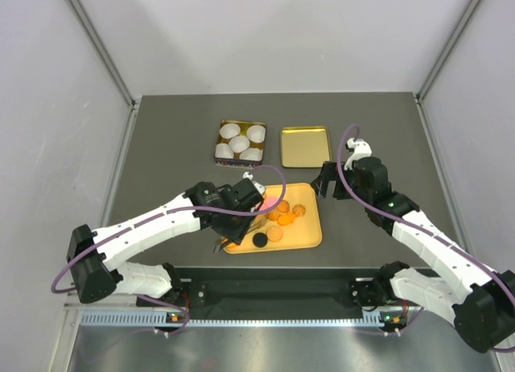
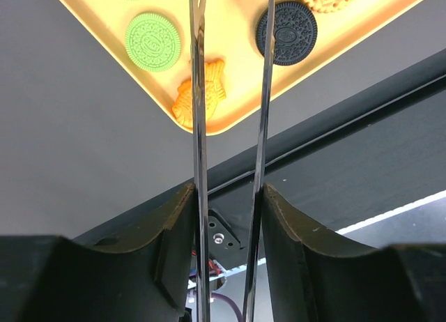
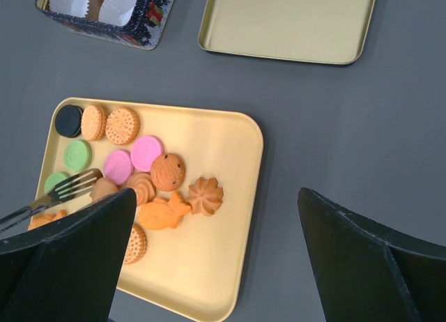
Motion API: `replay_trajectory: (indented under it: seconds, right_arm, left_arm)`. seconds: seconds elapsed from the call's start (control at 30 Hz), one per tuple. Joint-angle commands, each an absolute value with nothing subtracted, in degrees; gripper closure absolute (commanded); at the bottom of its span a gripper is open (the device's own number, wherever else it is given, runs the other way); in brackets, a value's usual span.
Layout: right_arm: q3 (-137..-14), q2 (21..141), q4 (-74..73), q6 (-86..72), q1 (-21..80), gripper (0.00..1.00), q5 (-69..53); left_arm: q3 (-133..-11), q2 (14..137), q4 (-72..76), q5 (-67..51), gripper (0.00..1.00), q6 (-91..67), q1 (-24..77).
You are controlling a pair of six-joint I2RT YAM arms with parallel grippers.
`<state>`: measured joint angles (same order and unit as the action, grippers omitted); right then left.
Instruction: Pack the cookies
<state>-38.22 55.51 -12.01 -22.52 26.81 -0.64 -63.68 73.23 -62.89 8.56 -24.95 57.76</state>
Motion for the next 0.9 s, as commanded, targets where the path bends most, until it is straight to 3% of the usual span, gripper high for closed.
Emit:
replay_trajectory:
  seconds: [0.0,0.23,0.87]
  right_arm:
    - [-37.79,54.05,-10.19,-21.89,26.28,0.00,-0.18]
    - [-37.88,54.05,-10.11,-21.88,26.28,0.00,-0.18]
    - [-37.97,54.23,-10.11,-21.88,26.28,0.00,-0.26]
  left_arm:
    - [-66.00,73.83,-64.51,10.46,0.55,-25.14,58.10]
    - [-67.59,74.09,-65.47,12.04,0.64,-24.70,58.10]
    - [-74.26,70.84,-63.46,13.09,0.66,-24.35,56.87]
